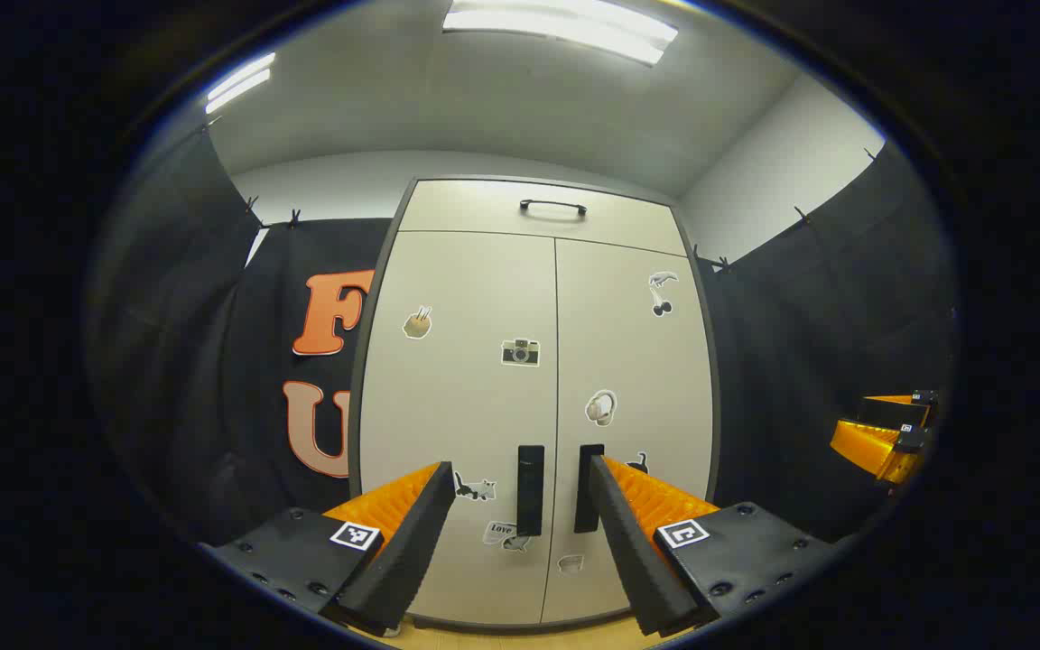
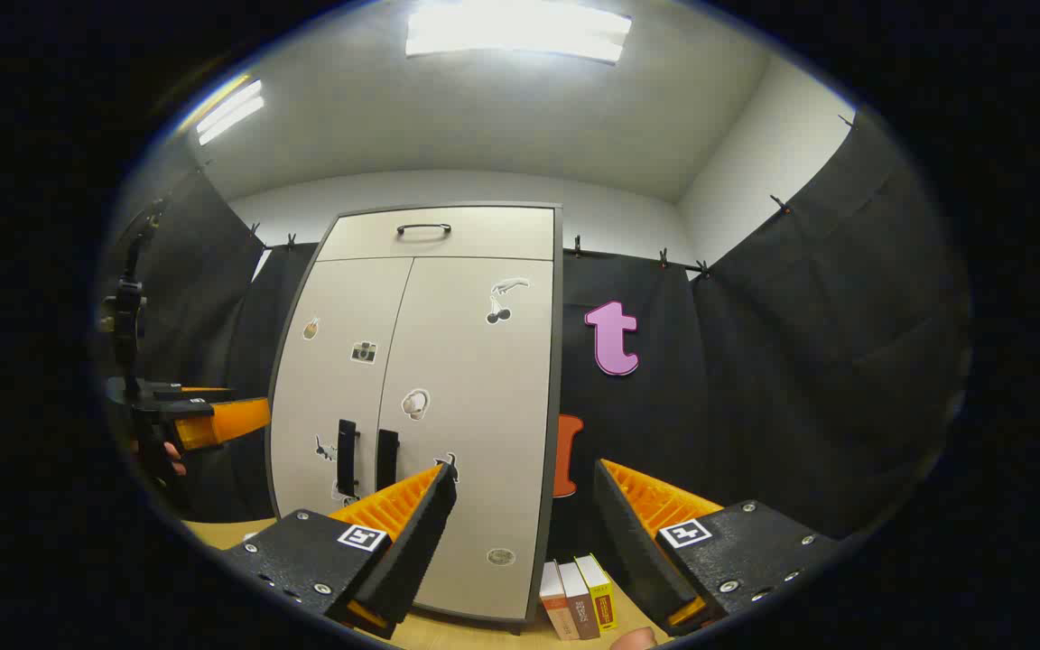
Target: Open the right door of the double-door shoe cabinet with the right hand, and open the left door with the left hand.
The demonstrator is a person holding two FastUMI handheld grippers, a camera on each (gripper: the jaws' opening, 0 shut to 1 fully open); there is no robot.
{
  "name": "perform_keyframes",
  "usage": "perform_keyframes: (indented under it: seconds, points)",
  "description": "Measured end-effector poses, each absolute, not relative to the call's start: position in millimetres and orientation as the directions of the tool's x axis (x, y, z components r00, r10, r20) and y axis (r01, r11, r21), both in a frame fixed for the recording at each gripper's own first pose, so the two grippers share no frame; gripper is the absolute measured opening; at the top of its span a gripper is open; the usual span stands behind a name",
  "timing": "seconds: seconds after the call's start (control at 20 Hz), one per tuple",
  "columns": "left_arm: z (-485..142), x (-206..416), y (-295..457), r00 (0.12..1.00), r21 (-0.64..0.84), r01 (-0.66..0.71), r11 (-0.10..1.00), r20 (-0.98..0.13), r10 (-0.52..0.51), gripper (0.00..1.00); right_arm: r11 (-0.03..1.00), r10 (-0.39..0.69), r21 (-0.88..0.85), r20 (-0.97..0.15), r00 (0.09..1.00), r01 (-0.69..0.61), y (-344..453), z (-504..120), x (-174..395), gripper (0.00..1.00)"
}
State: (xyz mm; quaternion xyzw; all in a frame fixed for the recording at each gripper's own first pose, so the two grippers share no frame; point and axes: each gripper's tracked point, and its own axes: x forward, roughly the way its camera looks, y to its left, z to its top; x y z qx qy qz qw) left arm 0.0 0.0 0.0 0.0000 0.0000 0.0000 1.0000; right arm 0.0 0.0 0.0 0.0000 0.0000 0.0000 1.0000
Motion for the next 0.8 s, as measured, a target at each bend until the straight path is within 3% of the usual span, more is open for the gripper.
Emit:
perform_keyframes:
  seconds: [0.35, 0.8]
  points:
    - [-27, 2, 4, 0.997, -0.026, 0.017, 1.000, -0.077, -0.019, 0.95, 0.999, -0.035, -0.001, -0.057, 0.998, 0.035, -2, -16, 2, 0.94]
    - [-38, 19, 48, 0.997, 0.015, 0.029, 0.999, -0.066, -0.028, 0.96, 0.970, -0.223, -0.122, -0.089, 0.971, 0.211, -26, -24, 5, 0.94]
